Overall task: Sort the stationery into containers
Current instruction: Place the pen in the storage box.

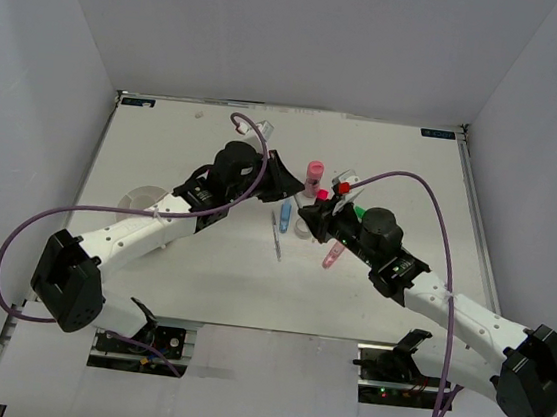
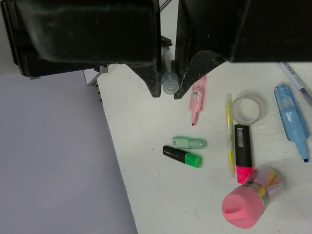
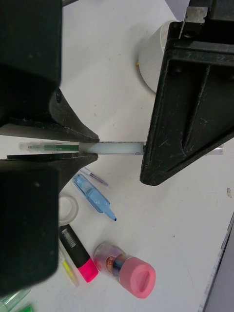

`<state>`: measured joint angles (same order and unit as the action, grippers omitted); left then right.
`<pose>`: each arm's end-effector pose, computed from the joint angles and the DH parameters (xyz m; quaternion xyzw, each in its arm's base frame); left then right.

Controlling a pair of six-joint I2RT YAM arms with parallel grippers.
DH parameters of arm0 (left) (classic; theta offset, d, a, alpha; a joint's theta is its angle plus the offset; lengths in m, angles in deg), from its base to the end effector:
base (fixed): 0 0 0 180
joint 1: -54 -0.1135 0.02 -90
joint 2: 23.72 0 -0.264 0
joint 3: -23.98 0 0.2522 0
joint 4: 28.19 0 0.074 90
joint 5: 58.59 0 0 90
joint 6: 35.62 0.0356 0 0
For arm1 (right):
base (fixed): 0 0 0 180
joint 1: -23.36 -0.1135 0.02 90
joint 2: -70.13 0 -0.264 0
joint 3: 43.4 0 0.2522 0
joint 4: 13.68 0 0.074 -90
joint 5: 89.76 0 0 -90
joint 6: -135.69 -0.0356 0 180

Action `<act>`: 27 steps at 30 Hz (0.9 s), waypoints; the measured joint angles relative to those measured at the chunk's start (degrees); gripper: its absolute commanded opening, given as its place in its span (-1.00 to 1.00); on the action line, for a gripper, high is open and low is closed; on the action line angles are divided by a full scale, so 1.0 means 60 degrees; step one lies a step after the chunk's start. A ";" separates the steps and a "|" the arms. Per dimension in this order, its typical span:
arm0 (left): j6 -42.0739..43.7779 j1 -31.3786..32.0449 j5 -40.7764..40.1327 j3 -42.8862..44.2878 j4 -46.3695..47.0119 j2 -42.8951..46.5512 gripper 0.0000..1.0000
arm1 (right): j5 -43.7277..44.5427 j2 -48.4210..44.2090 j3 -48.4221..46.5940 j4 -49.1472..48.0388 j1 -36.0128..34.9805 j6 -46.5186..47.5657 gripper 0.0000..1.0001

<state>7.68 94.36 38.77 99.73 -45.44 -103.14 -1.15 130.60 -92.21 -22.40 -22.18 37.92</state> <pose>0.2449 -0.2141 0.3178 -0.0091 0.8228 -0.4280 0.3738 0.1719 0.1764 0.2866 -0.2426 0.6832 0.3168 0.6115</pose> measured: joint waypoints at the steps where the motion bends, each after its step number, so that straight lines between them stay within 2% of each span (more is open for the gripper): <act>1: 0.0055 0.0000 -0.0062 -0.0004 -0.0004 0.0000 -0.70 | 0.0011 0.0000 0.0000 -0.0022 0.0000 -0.0015 -0.49; 3: 0.0084 0.0015 -0.0098 -0.0004 0.0004 0.0004 -0.77 | 0.0004 0.0025 0.0000 -0.0058 0.0000 -0.0120 -0.30; 4: 0.0102 0.0022 -0.0135 -0.0004 0.0007 0.0007 -0.82 | -0.0015 0.0047 0.0000 -0.0076 -0.0004 -0.0146 -0.11; 7: 0.0222 0.0047 -0.0328 -0.0004 -0.0106 0.0076 -0.88 | -0.0022 0.0091 0.0004 -0.0080 -0.0015 -0.0193 0.17; 8: 0.0288 0.0047 -0.0459 -0.0015 -0.0204 0.0138 -0.91 | -0.0025 0.0098 0.0004 -0.0080 -0.0018 -0.0182 0.43; 10: 0.0433 0.0047 -0.0805 -0.0047 -0.0390 0.0302 -0.92 | -0.0022 0.0098 0.0004 -0.0066 -0.0022 -0.0204 0.66; 11: 0.0532 0.0047 -0.1071 -0.0062 -0.0539 0.0423 -0.92 | -0.0025 0.0098 0.0004 -0.0066 -0.0022 -0.0178 0.89; 12: 0.0648 0.0047 -0.1330 -0.0066 -0.0718 0.0550 -0.92 | -0.0029 0.0095 0.0004 -0.0058 -0.0022 -0.0189 0.96; 13: 0.0772 0.0047 -0.1606 -0.0066 -0.0860 0.0667 -0.92 | -0.0025 0.0080 0.0015 -0.0051 -0.0022 -0.0186 0.81; 21: 0.1745 -0.0193 -0.5180 0.0044 -0.3333 0.1781 -0.93 | 0.0025 -0.0805 0.0732 0.0295 -0.0036 -0.0073 0.80; 23: 0.1938 -0.0678 -0.5796 0.0044 -0.3912 0.2138 -0.94 | 0.0025 -0.0984 0.0991 0.0328 -0.0036 -0.0036 0.80; 27: 0.2437 -0.2393 -0.6805 0.0040 -0.4583 0.2991 -0.95 | 0.0025 -0.1118 0.1443 0.0495 -0.0040 0.0022 0.80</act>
<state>22.31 80.00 -2.06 99.97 -72.93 -85.20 -1.00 123.89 -83.55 -19.42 -22.42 38.05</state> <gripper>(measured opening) 0.218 0.900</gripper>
